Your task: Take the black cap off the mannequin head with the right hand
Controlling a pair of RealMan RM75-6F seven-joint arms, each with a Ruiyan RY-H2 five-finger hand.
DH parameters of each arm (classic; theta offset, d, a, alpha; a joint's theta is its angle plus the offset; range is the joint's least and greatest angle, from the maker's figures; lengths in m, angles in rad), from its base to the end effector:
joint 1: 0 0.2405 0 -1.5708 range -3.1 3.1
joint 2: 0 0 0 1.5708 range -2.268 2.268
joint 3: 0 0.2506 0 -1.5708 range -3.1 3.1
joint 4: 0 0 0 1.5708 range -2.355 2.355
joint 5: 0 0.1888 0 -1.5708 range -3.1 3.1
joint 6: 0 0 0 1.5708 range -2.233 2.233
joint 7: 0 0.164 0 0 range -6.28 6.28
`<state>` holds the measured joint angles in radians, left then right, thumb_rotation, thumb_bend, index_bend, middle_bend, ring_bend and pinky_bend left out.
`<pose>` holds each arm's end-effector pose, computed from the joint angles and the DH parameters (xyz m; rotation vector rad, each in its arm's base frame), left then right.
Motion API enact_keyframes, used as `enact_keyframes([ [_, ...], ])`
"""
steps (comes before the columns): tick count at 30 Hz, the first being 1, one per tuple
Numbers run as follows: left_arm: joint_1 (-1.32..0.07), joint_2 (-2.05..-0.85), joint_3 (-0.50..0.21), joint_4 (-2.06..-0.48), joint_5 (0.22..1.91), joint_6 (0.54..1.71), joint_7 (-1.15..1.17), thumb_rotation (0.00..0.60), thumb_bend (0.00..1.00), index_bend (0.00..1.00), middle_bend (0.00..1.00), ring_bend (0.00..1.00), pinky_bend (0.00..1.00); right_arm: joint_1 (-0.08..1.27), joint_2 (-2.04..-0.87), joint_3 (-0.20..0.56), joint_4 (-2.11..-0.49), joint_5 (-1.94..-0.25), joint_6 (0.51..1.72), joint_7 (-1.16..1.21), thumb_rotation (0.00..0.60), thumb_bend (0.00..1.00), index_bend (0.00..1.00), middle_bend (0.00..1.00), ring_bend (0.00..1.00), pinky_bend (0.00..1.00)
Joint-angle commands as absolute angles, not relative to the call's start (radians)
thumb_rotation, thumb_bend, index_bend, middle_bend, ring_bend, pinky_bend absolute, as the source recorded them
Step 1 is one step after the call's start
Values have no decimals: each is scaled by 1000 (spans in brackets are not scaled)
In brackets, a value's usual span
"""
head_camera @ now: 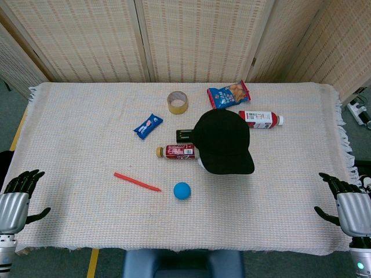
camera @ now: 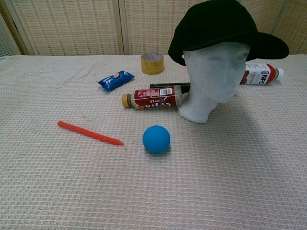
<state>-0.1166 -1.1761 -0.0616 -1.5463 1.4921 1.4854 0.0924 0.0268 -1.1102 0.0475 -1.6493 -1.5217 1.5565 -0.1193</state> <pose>-0.2991 0.2113 0.1665 -1.4148 -0.8023 -0.8587 -0.2949 -0.1806 0.1847 1.3616 -0.8112 0.8464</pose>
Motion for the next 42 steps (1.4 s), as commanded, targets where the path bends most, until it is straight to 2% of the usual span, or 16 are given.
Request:
enact_keyframes([
  [1, -117, -1180, -55, -1538, 1501, 1486, 88, 600, 80, 194, 179, 141, 201, 25, -1115, 45, -1647, -1521, 1554, -120, 600, 56, 206, 318, 383, 428],
  [9, -113, -1182, -50, -1525, 1508, 1492, 71, 600, 78, 196, 181, 141, 201, 18, -1124, 41, -1641, -1531, 1561, -121, 600, 55, 207, 321, 394, 433],
  [18, -110, -1180, -47, -1521, 1516, 1501, 59, 600, 78, 197, 181, 141, 201, 21, -1134, 31, -1632, -1554, 1553, -115, 600, 56, 207, 322, 425, 479],
  [21, -108, -1177, -47, -1522, 1516, 1504, 55, 600, 78, 200, 181, 141, 201, 26, -1138, 33, -1629, -1563, 1551, -113, 600, 57, 207, 325, 444, 523],
  [24, -107, -1176, -48, -1524, 1515, 1506, 54, 600, 78, 201, 181, 141, 201, 34, -1141, 40, -1631, -1579, 1557, -120, 600, 56, 207, 335, 490, 602],
  [31, -109, -1178, -48, -1524, 1522, 1508, 47, 600, 78, 209, 181, 141, 201, 96, -1128, 82, -1681, -1658, 1560, -163, 600, 57, 215, 362, 718, 823],
  [36, -109, -1179, -46, -1521, 1523, 1507, 42, 600, 78, 210, 181, 140, 200, 162, -1127, 131, -1746, -1670, 1521, -209, 600, 57, 212, 361, 781, 870],
  [42, -109, -1178, -45, -1520, 1522, 1504, 40, 600, 78, 212, 181, 139, 201, 248, -1176, 175, -1785, -1657, 1442, -269, 600, 57, 214, 358, 791, 879],
])
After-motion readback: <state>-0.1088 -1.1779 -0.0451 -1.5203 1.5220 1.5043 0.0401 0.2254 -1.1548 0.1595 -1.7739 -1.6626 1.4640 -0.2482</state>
